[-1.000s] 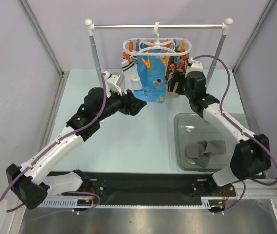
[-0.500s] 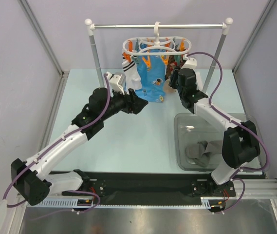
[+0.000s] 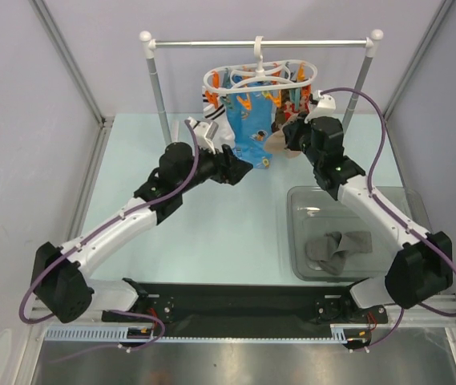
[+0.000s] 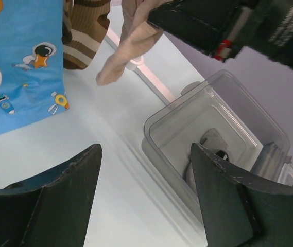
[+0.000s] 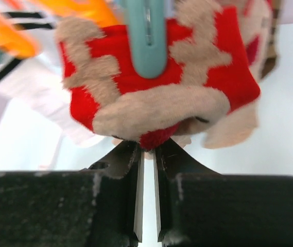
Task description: Remove the socks clipped to the hanger
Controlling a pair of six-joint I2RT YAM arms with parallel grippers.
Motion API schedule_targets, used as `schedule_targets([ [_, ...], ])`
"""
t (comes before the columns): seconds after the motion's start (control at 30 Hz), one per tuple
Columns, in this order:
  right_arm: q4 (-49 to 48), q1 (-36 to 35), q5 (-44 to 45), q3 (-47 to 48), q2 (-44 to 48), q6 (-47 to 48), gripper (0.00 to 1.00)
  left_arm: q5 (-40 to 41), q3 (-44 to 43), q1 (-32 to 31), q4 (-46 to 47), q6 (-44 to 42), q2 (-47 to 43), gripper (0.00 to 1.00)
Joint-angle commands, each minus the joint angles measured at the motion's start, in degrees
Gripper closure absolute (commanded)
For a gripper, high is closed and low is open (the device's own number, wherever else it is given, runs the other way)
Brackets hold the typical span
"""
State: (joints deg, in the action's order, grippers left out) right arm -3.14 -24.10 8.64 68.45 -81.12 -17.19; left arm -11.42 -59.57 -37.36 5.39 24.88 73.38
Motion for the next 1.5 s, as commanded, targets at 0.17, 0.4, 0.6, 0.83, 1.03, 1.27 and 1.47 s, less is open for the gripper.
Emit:
schedule_targets([
  [0.17, 5.60, 3.70, -19.79, -0.15, 5.71, -7.05, 0.92, -8.44, -6.60, 0.01, 9.02, -8.09, 9.65, 0.23],
  [0.4, 4.89, 5.90, -29.72, -0.15, 5.71, -10.31, 0.91, -11.16, -14.51, 0.10, 9.46, -10.47, 17.39, 0.22],
  [0.6, 4.37, 6.26, -32.72, -0.42, 5.89, -11.90, 0.91, -14.86, -19.43, -0.16, 8.67, -9.94, 22.32, 0.23],
  [0.83, 6.11, 6.43, -32.99, 0.02, 6.50, -12.34, 0.77, -15.04, -18.83, -0.78, 9.99, -9.50, 23.12, 0.59],
  [1.03, 22.16, 6.52, -18.78, 7.13, 6.86, -11.99, 0.53, -11.36, -19.09, -2.09, 9.12, -9.50, 21.98, 1.00],
  [1.27, 35.21, 3.98, -1.98, 23.56, 3.35, -7.95, 0.39, 0.34, -20.67, -5.35, 5.60, -13.20, 21.36, 1.00],
  [1.47, 32.76, 1.69, 1.02, 32.79, -0.61, -0.75, 0.38, 0.70, -20.58, -5.96, 6.22, -12.58, 20.92, 1.00],
])
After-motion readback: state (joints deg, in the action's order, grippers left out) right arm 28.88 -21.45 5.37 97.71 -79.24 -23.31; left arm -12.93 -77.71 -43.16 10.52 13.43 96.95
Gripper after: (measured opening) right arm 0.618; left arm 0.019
